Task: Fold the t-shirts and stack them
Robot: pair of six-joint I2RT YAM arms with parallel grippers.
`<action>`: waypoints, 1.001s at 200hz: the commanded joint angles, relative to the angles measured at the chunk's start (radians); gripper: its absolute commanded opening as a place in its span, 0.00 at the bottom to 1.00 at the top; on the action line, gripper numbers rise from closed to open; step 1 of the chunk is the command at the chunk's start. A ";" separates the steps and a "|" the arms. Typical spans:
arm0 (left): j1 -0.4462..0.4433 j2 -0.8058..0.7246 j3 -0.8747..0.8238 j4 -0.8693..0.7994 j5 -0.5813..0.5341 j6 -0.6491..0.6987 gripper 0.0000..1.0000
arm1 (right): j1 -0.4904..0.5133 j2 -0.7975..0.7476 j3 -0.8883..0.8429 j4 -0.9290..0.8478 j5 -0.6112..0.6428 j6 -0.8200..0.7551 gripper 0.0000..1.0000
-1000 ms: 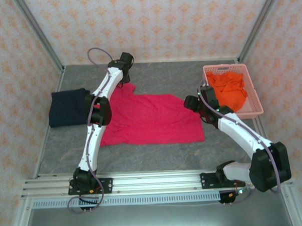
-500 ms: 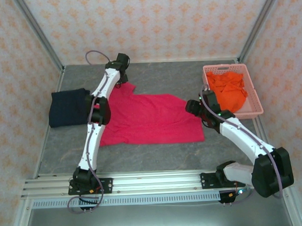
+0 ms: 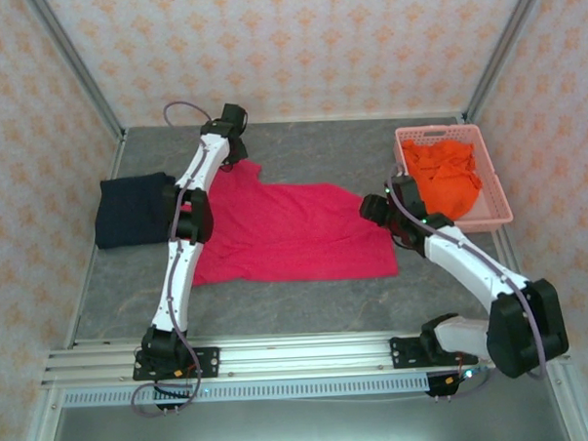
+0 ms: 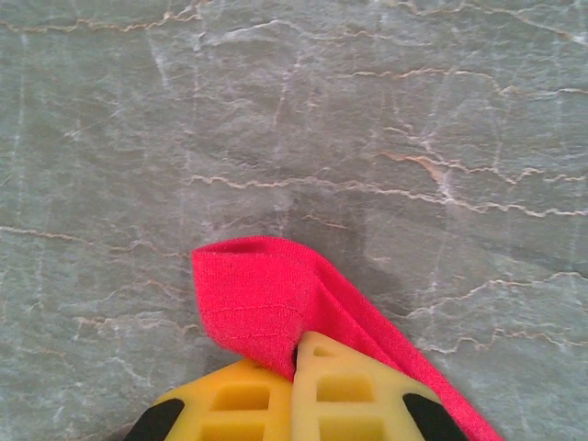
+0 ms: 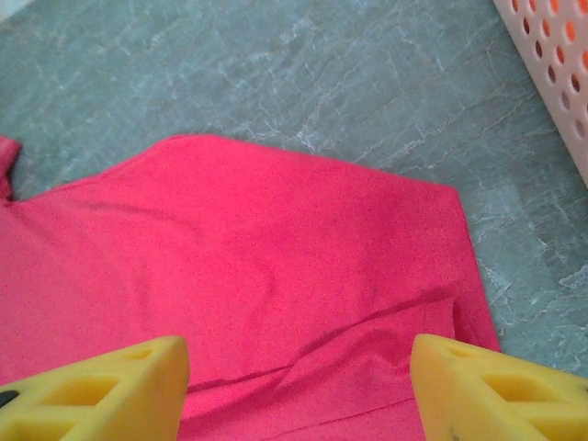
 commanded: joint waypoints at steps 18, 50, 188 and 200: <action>-0.022 -0.208 -0.095 0.066 0.070 0.070 0.00 | -0.053 0.190 0.124 -0.028 -0.009 0.022 0.66; -0.048 -0.431 -0.360 0.185 0.050 0.110 0.00 | -0.090 0.343 0.232 -0.002 -0.036 0.013 0.66; -0.046 -0.947 -1.074 0.387 -0.076 0.123 0.00 | -0.116 0.815 0.686 -0.190 -0.192 -0.216 0.54; -0.043 -0.939 -1.070 0.373 -0.085 0.108 0.00 | -0.116 0.825 0.696 -0.207 -0.226 -0.230 0.52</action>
